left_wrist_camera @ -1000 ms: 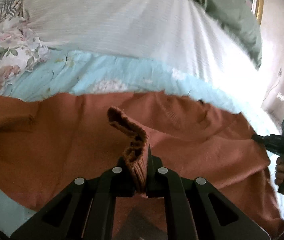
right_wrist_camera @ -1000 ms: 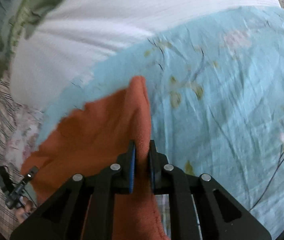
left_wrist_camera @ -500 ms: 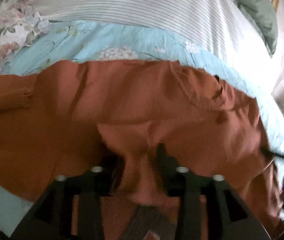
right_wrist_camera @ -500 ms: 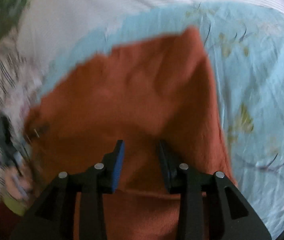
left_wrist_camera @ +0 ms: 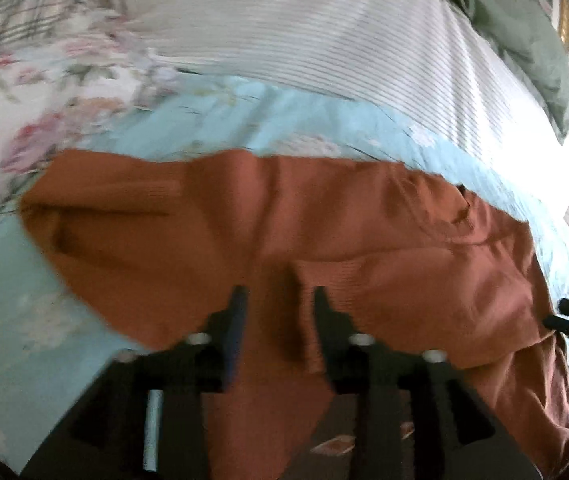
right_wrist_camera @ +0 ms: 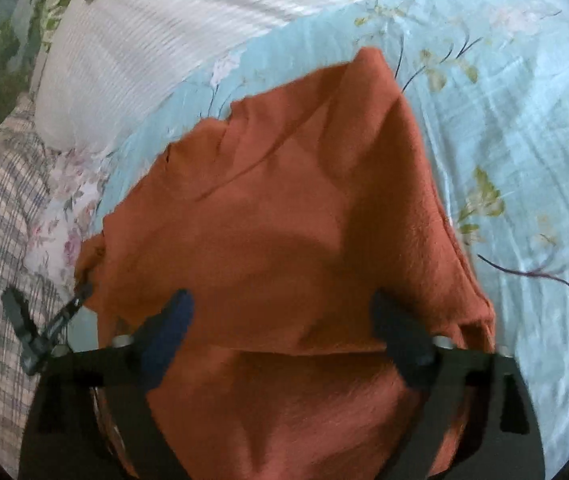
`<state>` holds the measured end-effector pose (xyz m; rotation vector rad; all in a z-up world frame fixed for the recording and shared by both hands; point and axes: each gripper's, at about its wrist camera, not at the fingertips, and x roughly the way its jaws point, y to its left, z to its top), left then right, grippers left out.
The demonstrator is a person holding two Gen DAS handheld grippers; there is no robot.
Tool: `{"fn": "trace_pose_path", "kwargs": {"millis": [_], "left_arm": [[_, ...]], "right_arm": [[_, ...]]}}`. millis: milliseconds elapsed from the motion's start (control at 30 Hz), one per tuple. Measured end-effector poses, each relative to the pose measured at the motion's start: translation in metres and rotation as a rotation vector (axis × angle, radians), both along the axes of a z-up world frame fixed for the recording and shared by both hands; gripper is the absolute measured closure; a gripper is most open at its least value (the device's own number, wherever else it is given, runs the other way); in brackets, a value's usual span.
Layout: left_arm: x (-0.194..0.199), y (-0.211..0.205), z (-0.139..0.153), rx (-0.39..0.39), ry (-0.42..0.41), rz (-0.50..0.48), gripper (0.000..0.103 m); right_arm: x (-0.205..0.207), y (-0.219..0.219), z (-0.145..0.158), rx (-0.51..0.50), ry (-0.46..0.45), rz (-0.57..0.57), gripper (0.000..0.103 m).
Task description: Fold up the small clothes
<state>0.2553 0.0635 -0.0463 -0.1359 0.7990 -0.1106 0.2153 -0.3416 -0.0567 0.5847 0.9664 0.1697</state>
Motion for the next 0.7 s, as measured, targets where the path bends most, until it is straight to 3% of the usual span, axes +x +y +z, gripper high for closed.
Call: {"fn": "trace_pose_path", "kwargs": {"millis": [67, 167, 267, 367, 500, 633, 700], "left_arm": [[-0.006, 0.02, 0.008, 0.016, -0.015, 0.046, 0.048], [-0.002, 0.04, 0.014, 0.043, -0.02, 0.092, 0.036], [0.012, 0.054, 0.017, 0.101, -0.015, 0.143, 0.023], [0.034, 0.055, 0.015, 0.19, -0.008, 0.151, 0.02], [0.072, 0.043, -0.001, 0.341, 0.031, 0.13, 0.019], [0.111, 0.04, -0.029, 0.488, 0.092, 0.144, 0.022], [0.122, 0.05, -0.037, 0.468, 0.108, 0.157, 0.05]], "right_arm": [[-0.006, 0.002, 0.01, 0.064, 0.004, -0.024, 0.0], [-0.021, 0.005, 0.014, 0.238, -0.053, -0.01, 0.0], [-0.031, 0.014, 0.008, 0.297, -0.035, -0.009, 0.0], [-0.04, 0.019, 0.0, 0.353, -0.026, -0.015, 0.0], [-0.047, 0.027, -0.001, 0.39, -0.052, 0.003, 0.0], [-0.051, 0.036, 0.003, 0.358, -0.05, 0.021, 0.0], [-0.05, 0.041, 0.007, 0.296, -0.046, 0.016, 0.0]]}}
